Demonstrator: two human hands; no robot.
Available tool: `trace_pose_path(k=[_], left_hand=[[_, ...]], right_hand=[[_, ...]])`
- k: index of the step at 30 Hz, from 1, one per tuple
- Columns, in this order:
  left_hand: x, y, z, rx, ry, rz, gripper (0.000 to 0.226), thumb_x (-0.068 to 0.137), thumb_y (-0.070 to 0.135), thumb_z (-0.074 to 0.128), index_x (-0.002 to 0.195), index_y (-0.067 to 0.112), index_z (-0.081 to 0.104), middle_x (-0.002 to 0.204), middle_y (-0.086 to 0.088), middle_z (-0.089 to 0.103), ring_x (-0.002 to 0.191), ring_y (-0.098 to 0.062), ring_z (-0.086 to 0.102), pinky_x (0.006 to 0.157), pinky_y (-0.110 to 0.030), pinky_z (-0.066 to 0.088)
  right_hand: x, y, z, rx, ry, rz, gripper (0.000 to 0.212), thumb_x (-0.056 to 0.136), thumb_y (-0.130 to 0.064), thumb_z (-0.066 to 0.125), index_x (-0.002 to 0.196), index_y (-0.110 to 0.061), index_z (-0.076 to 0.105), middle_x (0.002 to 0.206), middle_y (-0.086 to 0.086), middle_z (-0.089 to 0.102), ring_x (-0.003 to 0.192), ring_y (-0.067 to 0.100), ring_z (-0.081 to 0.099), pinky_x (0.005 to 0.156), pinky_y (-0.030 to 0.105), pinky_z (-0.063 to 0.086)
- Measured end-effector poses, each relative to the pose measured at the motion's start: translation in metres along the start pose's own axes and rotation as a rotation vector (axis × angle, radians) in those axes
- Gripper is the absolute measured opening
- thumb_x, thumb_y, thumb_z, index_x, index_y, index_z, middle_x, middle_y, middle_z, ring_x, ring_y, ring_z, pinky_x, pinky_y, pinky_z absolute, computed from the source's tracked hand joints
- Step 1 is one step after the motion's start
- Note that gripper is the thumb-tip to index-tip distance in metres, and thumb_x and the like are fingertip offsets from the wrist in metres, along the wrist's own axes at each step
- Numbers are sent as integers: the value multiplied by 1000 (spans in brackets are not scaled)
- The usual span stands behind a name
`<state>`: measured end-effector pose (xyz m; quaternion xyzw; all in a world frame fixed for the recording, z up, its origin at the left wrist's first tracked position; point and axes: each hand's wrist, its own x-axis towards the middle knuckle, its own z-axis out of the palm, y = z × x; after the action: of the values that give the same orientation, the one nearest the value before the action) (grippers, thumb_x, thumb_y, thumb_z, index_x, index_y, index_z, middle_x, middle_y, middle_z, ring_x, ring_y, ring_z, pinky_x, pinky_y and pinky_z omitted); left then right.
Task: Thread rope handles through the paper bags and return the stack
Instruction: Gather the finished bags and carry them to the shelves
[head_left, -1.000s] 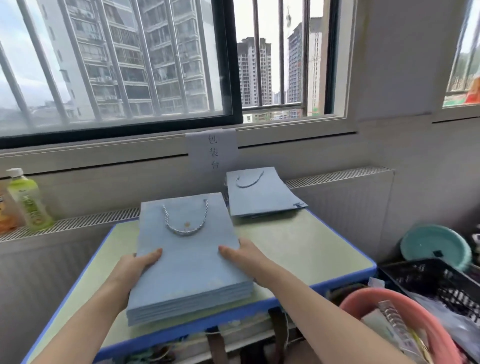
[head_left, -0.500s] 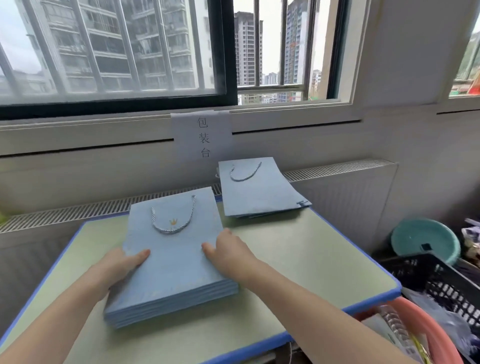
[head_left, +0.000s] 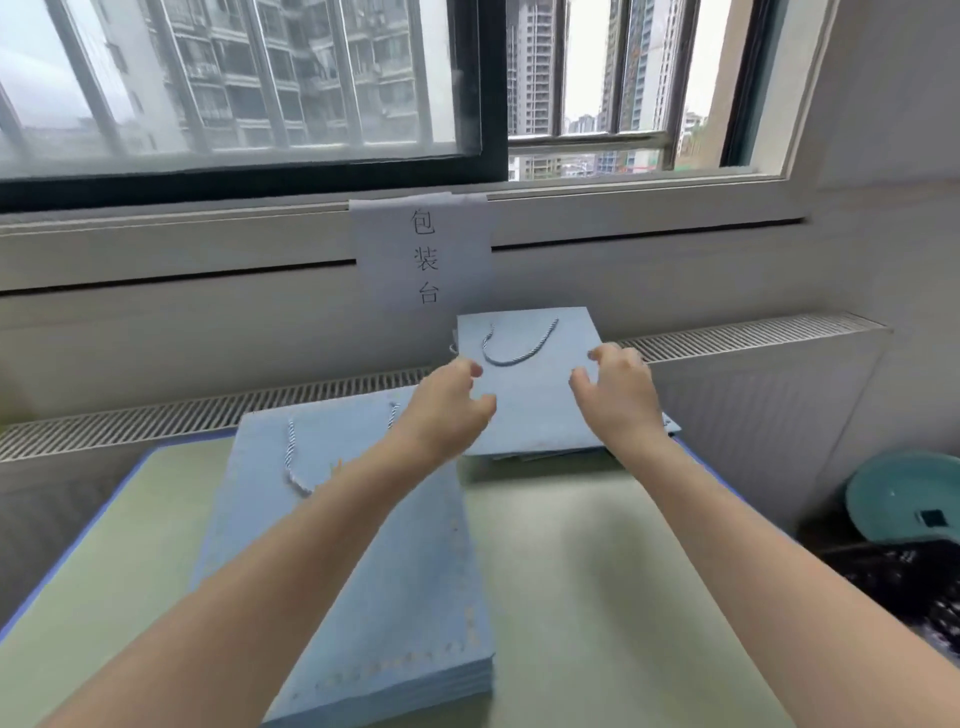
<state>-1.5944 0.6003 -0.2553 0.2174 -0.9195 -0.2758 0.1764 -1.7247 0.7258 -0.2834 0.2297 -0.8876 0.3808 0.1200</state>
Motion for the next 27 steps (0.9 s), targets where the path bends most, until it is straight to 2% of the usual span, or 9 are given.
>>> trace_pose_path(k=[4, 8, 13, 16, 18, 20, 22, 24, 27], left_hand=[[60, -5, 49, -38, -41, -340, 45, 92, 17, 46, 129, -4, 33, 133, -23, 40, 121, -35, 42, 89, -32, 37], [102, -19, 75, -162, -82, -558, 49, 93, 20, 42, 132, -8, 31, 134, -19, 42, 120, -35, 47, 96, -32, 40], [129, -18, 86, -409, -30, -572, 41, 92, 16, 44, 127, -4, 48, 131, -21, 51, 120, -35, 51, 100, -38, 44], [122, 3, 80, -708, -93, -581, 33, 98, 12, 44, 130, 1, 47, 117, -10, 53, 108, -25, 55, 79, -32, 41], [113, 10, 76, -817, -169, -585, 33, 99, 15, 46, 130, 4, 46, 113, -7, 50, 112, -26, 53, 76, -30, 34], [102, 13, 71, -912, -228, -601, 32, 96, 17, 54, 126, 6, 50, 111, -7, 58, 115, -27, 56, 74, -32, 36], [95, 14, 68, -986, -266, -631, 19, 91, 15, 63, 107, 6, 60, 83, -6, 70, 82, -21, 69, 64, -34, 44], [88, 16, 64, -1023, -310, -615, 12, 86, 19, 68, 89, 9, 63, 61, -3, 69, 53, -16, 67, 55, -34, 51], [80, 23, 56, -1039, -333, -413, 26, 85, 19, 68, 106, 5, 66, 92, -8, 73, 73, -19, 71, 65, -32, 59]], right_hand=[[37, 48, 15, -53, -195, 260, 65, 90, -45, 52, 133, 1, 33, 138, 21, 36, 128, 36, 32, 99, 42, 32], [63, 68, 24, -98, -335, 314, 78, 85, -60, 49, 135, -3, 32, 138, 15, 41, 128, 34, 37, 98, 41, 36], [90, 81, 28, 40, -413, 411, 100, 58, -78, 49, 128, -7, 43, 122, 7, 56, 113, 30, 53, 94, 43, 45], [93, 91, 26, 125, -357, 398, 70, 71, -65, 58, 108, -6, 50, 108, 5, 59, 100, 26, 59, 80, 35, 48], [92, 101, 22, 171, -314, 398, 54, 80, -54, 62, 100, -7, 48, 101, 4, 58, 90, 23, 59, 70, 32, 45], [88, 103, 10, 296, -314, 407, 53, 80, -49, 66, 99, -3, 46, 96, 3, 59, 79, 17, 59, 60, 29, 45], [84, 102, -4, 444, -325, 379, 47, 79, -43, 70, 100, -4, 56, 93, 6, 67, 73, 17, 65, 58, 28, 50], [74, 100, -20, 583, -290, 313, 28, 82, -33, 71, 95, -10, 63, 92, 6, 71, 69, 15, 68, 57, 26, 54], [60, 99, -46, 768, -201, 218, 46, 75, -32, 77, 111, -13, 56, 99, 1, 70, 78, 14, 70, 65, 29, 56]])
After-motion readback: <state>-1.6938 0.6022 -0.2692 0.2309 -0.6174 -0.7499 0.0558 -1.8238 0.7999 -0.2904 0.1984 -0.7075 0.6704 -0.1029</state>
